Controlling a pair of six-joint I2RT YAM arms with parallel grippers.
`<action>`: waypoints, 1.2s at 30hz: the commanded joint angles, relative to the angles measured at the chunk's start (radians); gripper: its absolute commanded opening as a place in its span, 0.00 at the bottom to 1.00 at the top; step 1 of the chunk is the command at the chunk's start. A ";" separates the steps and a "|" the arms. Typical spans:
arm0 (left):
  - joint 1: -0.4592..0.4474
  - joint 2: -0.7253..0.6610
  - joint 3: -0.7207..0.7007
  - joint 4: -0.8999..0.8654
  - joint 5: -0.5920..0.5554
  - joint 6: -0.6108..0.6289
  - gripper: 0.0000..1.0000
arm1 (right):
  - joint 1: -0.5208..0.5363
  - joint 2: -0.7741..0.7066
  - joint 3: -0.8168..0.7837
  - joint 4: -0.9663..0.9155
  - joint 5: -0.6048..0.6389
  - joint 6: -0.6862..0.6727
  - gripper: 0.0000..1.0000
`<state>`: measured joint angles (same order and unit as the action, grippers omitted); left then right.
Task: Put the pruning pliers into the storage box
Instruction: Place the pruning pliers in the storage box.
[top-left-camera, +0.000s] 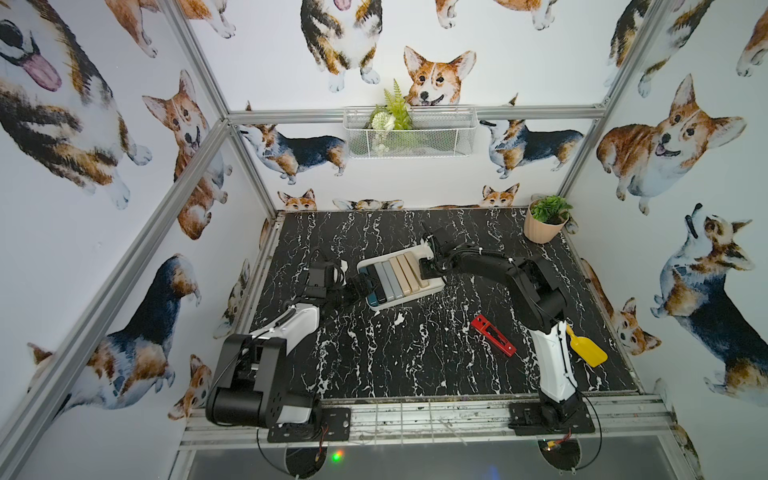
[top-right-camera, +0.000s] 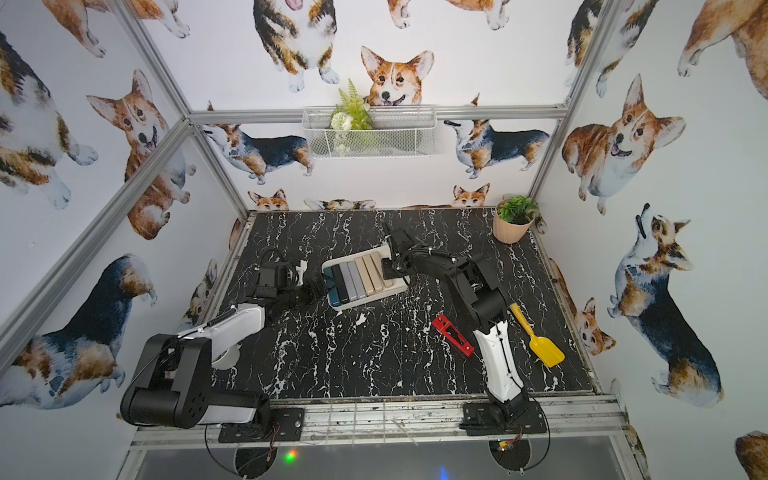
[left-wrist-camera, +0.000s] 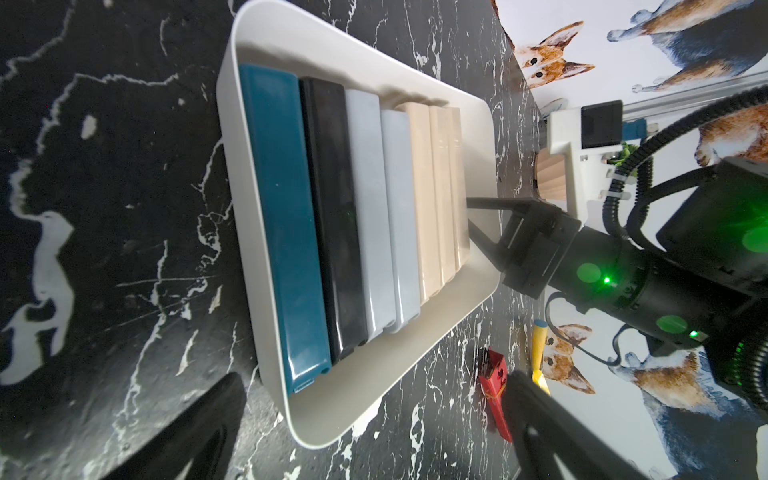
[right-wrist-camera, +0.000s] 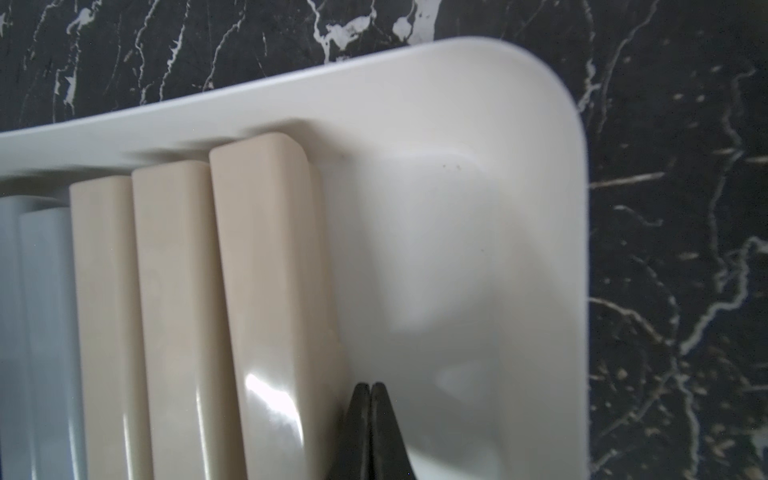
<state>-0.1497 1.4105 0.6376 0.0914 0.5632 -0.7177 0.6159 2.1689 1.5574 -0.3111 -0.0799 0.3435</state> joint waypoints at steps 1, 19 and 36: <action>0.002 -0.001 -0.001 0.024 0.009 -0.003 1.00 | 0.004 0.001 0.008 0.027 -0.018 0.012 0.00; 0.002 0.001 -0.003 0.029 0.010 -0.007 1.00 | 0.022 0.004 0.011 0.030 -0.030 0.011 0.00; 0.002 -0.011 -0.004 0.023 0.012 -0.007 1.00 | 0.021 -0.070 0.020 -0.017 0.041 -0.041 0.15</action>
<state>-0.1490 1.4059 0.6346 0.0914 0.5697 -0.7181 0.6350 2.1185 1.5707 -0.3130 -0.0540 0.3210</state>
